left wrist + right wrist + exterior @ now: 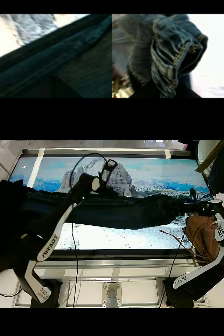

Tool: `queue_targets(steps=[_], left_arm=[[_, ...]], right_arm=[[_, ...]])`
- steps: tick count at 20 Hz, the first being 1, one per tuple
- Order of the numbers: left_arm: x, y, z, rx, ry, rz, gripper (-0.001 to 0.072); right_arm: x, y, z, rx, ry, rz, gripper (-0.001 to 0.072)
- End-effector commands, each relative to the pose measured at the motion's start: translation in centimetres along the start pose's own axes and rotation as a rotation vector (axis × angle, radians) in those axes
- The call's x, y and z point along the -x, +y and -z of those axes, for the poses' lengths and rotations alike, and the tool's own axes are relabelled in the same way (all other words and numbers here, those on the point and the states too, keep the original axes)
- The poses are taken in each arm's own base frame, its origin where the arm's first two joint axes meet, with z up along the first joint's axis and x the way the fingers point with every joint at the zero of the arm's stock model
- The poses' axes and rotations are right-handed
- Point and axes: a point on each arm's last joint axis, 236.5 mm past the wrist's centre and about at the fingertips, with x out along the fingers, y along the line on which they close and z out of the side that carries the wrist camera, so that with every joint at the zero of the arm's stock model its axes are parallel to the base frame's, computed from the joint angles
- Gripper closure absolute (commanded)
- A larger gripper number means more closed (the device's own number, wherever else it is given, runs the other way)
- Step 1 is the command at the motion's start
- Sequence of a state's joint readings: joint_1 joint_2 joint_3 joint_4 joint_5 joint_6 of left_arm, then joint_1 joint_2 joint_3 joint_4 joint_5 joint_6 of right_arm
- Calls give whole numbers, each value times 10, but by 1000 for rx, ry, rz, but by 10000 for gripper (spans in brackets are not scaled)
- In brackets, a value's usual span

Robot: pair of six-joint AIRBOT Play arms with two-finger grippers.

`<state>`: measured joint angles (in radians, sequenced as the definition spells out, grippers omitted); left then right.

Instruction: Fold the clothes and pants, and hang the long-sleeved shirts on hangers.

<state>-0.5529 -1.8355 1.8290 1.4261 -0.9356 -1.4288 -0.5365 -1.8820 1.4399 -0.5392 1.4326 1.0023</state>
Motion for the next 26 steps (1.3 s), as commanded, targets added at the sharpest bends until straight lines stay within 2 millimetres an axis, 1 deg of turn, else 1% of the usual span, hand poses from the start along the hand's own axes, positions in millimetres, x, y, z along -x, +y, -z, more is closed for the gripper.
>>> queue_targets(steps=[1, 2, 3, 5, 6, 7, 8, 9, 10, 11, 12, 13, 14, 15, 17, 18, 19, 21, 23, 24, 25, 26], left_arm=[[-43, -70, 25, 50, 67, 223, 695], [-54, -90, 35, 34, 89, 271, 695], [-65, -105, 44, 32, 108, 298, 695], [-85, -124, 64, 24, 155, 321, 694], [-91, -127, 71, 23, 171, 324, 694], [-94, -128, 74, 23, 179, 324, 694], [-93, -124, 72, 28, 174, 321, 694], [-88, -113, 65, 55, 161, 310, 694], [-80, -99, 56, 92, 142, 296, 694], [-67, -79, 45, 116, 121, 282, 694], [-50, -56, 37, 140, 108, 267, 694], [-30, -35, 32, 161, 105, 256, 694], [-7, -10, 31, 181, 115, 239, 695], [19, 18, 34, 193, 134, 207, 694], [73, 74, 46, 222, 162, 120, 694], [100, 100, 49, 246, 152, 75, 694], [123, 121, 50, 268, 131, 39, 694], [166, 155, 48, 294, 64, -22, 694], [195, 178, 48, 327, 16, -71, 694], [205, 187, 50, 342, 5, -87, 694], [211, 192, 54, 354, 5, -96, 694], [212, 196, 58, 363, 12, -99, 694]], right_arm=[[26, 97, -6, 96, -3, -186, 676], [31, 126, -11, 123, -22, -195, 676], [31, 151, -14, 147, -28, -185, 676], [20, 197, -9, 191, -6, -167, 675], [11, 219, -3, 221, 19, -172, 675], [-1, 239, 3, 251, 44, -173, 676], [-15, 252, 9, 280, 61, -153, 676], [-30, 257, 12, 301, 69, -108, 676], [-47, 257, 15, 300, 73, -43, 676], [-65, 254, 18, 294, 72, 24, 676], [-80, 250, 22, 292, 75, 81, 676], [-94, 247, 27, 292, 78, 130, 676], [-106, 248, 31, 294, 75, 164, 676], [-118, 254, 35, 300, 67, 178, 676], [-144, 273, 42, 322, 28, 177, 676], [-160, 284, 47, 337, 9, 169, 676], [-176, 294, 54, 345, -2, 155, 676], [-217, 311, 74, 369, -6, 121, 676], [-262, 324, 97, 407, -19, 85, 675], [-282, 331, 107, 426, -33, 65, 673], [-300, 338, 118, 445, -52, 47, 600], [-313, 344, 125, 458, -69, 29, 370]])
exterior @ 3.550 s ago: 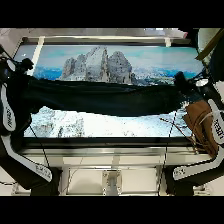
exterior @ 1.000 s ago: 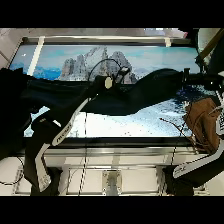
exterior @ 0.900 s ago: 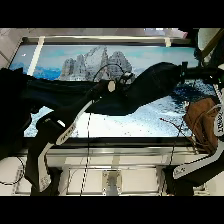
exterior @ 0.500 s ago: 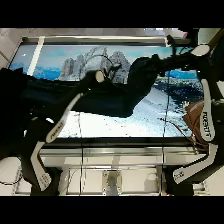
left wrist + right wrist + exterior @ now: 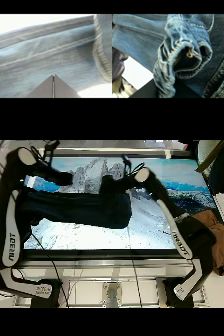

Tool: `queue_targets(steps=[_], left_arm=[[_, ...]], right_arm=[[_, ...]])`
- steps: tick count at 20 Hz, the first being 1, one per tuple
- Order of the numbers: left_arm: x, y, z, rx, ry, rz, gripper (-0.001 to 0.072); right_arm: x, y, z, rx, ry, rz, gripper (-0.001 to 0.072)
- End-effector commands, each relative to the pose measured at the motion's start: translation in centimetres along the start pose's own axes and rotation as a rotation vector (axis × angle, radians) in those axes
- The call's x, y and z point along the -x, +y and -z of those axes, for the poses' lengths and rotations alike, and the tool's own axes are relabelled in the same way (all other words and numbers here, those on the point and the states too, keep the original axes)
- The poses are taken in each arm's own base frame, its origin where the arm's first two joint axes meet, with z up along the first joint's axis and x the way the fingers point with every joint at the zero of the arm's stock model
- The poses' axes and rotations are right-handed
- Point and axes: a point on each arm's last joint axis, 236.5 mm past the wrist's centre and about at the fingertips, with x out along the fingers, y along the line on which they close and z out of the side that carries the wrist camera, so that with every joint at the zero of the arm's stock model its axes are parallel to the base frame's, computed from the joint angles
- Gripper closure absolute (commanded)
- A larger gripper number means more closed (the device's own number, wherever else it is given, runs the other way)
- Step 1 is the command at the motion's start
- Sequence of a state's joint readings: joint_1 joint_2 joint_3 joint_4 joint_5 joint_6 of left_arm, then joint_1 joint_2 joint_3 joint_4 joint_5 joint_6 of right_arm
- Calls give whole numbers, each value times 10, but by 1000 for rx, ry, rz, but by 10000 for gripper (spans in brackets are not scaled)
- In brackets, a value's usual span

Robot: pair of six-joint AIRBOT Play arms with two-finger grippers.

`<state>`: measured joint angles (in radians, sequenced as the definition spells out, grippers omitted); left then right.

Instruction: Fold the clothes and pants, and hang the long-sleeved shirts on hangers.

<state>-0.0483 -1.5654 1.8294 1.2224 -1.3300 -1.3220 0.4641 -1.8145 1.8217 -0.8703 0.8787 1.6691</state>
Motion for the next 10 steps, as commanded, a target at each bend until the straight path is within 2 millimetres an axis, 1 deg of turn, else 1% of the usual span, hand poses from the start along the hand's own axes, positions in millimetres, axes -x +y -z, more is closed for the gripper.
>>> queue_targets(steps=[1, 2, 3, 4, 5, 7, 9, 10], left_arm=[[27, 30, 7, 31, -6, -43, 694], [27, 32, 9, 9, 1, -44, 694], [27, 32, 9, 2, 3, -44, 694], [27, 32, 9, -2, 3, -44, 694], [27, 32, 10, -6, 5, -43, 694], [27, 31, 10, -20, 10, -42, 694], [27, 31, 10, -20, 9, -42, 694], [26, 31, 10, -20, 9, -42, 694]], right_arm=[[-50, 41, 14, 58, -98, -46, 171], [-52, 46, 19, 72, -90, -47, 163], [-49, 43, 23, 91, -68, -30, 163], [-41, 30, 24, 116, -35, 10, 165], [-28, 10, 26, 133, 18, 65, 171], [16, -49, 29, 143, 143, 224, 178], [72, -109, 19, 125, 200, 396, 177], [95, -136, 16, 103, 218, 465, 176]])
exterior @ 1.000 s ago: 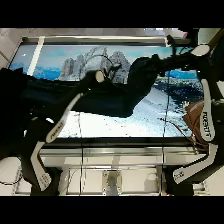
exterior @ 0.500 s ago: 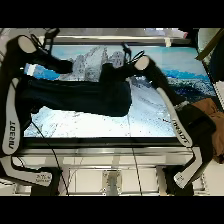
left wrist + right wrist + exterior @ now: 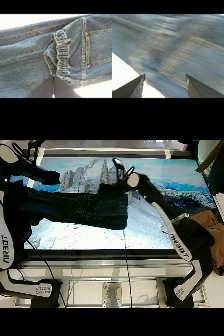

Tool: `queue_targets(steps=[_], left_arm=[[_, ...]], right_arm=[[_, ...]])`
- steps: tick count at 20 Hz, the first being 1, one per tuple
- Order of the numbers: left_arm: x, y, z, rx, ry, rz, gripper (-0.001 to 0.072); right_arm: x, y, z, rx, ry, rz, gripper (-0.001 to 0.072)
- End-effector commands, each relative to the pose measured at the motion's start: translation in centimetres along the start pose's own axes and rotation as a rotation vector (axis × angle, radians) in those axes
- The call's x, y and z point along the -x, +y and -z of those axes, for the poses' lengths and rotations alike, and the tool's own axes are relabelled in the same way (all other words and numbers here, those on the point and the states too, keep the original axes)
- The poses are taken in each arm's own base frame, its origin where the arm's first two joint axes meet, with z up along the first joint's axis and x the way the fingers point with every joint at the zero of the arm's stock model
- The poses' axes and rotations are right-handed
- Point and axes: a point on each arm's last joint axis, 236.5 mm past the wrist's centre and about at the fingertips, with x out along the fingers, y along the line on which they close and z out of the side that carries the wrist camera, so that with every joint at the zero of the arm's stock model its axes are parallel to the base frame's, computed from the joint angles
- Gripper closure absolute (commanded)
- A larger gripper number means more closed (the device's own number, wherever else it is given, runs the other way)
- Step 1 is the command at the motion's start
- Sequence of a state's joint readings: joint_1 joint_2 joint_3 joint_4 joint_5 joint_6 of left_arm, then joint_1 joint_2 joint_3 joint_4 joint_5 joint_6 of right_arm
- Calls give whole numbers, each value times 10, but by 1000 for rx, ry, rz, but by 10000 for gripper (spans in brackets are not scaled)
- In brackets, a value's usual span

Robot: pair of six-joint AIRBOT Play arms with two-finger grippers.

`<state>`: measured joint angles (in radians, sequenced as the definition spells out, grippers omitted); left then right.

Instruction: Fold the clothes and pants, and hang the long-sleeved shirts on hangers.

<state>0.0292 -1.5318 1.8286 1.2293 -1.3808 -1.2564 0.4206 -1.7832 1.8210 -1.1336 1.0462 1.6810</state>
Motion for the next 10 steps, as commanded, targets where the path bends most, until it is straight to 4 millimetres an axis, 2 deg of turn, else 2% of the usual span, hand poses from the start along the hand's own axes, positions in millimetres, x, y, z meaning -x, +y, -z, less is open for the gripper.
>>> queue_targets(steps=[1, 2, 3, 4, 7, 8, 10], left_arm=[[1, 2, 1, -5, 3, -2, 694], [1, 2, 1, -5, 3, -1, 694], [0, 1, 1, -5, 3, -1, 694], [0, 1, 1, -4, 3, 0, 694], [0, -1, 1, -2, 0, 10, 694], [0, -1, 1, -2, 1, 10, 694], [0, -1, 1, -2, 0, 10, 694]], right_arm=[[53, -112, 26, -52, 160, 254, 164], [54, -130, 30, -102, 165, 255, 125], [47, -144, 31, -164, 144, 230, 78], [35, -152, 32, -245, 115, 178, 64], [-2, -154, 33, -491, 90, -121, 61], [-10, -156, 33, -524, 97, -185, 31], [-28, -162, 41, -561, 118, -219, 30]])
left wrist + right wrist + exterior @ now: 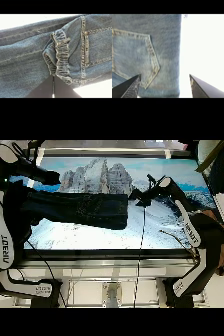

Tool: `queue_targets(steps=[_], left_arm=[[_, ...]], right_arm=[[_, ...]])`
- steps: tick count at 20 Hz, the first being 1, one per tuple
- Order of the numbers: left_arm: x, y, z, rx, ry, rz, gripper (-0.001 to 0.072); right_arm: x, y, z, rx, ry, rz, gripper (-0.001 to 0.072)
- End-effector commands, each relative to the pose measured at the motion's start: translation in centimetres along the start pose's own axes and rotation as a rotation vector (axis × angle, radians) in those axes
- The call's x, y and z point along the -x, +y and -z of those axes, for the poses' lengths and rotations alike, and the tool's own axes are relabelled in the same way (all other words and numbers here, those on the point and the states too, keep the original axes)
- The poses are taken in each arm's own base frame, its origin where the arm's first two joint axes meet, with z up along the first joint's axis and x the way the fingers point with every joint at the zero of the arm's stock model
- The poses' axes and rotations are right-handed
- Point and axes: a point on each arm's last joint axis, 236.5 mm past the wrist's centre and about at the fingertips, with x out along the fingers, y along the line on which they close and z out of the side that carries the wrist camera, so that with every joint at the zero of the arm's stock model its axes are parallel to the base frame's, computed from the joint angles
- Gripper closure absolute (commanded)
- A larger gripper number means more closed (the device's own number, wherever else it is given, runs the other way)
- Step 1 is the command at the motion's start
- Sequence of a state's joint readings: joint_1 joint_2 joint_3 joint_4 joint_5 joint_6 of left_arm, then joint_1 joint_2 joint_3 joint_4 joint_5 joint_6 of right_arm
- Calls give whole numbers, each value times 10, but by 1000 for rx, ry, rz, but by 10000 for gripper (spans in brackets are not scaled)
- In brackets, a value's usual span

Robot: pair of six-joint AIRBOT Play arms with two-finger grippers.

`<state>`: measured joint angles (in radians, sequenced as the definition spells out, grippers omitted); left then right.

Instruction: Fold the clothes and pants, and hang the long-sleeved shirts on hangers.

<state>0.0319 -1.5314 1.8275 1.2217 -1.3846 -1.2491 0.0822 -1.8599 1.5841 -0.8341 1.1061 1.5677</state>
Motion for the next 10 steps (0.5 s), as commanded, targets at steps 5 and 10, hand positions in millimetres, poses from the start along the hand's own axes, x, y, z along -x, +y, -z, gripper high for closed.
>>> queue_targets(steps=[5, 10], left_arm=[[0, -1, 0, 8, -1, 3, 694], [0, -1, 0, 8, -1, 3, 694]], right_arm=[[-59, -1, 26, -110, 125, -164, 39], [-93, 62, 60, -36, 177, -273, 79]])
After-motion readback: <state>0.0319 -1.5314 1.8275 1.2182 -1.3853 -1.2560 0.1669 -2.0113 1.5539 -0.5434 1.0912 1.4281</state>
